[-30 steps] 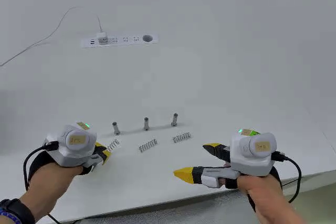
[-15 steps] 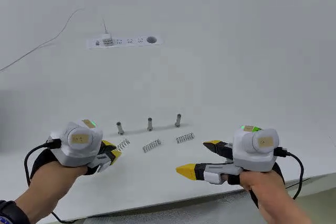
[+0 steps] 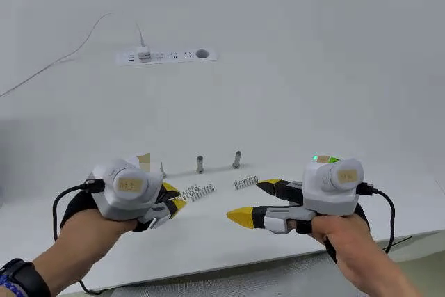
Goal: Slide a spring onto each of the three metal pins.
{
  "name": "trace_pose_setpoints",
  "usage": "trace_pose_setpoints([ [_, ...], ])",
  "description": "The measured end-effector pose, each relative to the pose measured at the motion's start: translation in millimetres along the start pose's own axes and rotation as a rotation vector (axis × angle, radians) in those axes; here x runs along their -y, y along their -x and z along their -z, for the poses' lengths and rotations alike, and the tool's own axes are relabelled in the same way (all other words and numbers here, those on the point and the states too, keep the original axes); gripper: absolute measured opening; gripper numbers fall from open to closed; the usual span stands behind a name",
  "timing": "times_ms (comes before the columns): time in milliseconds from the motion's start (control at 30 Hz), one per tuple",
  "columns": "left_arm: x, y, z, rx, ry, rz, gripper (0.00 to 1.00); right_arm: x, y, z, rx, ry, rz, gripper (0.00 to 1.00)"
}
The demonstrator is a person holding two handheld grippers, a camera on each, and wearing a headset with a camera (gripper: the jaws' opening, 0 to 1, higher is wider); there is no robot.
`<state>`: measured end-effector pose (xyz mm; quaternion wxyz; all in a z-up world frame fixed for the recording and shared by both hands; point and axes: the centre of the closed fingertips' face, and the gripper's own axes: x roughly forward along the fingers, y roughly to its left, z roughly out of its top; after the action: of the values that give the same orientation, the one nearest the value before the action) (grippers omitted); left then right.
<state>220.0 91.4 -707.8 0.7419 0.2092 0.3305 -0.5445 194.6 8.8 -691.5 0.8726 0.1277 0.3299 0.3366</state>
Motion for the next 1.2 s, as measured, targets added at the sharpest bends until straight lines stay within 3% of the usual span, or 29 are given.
trace_pose_setpoints([
  [267,19.6,-3.9,-16.6,0.012,-0.068,0.044,0.11,-12.9,-6.1,-9.5,0.013,-0.02,-0.056,0.56],
  [600,40.4,-5.8,-32.7,0.032,-0.125,0.092,0.11,-24.7,-12.4,-10.3,0.001,-0.048,-0.118,0.44],
  [800,47.0,-3.1,-39.6,0.05,-0.15,0.114,0.11,-30.8,-13.9,-10.5,-0.004,-0.088,-0.167,0.3],
  [1200,52.6,-1.3,-42.4,0.057,-0.207,0.148,0.11,-40.5,-12.2,-12.6,-0.003,-0.156,-0.245,0.16],
])
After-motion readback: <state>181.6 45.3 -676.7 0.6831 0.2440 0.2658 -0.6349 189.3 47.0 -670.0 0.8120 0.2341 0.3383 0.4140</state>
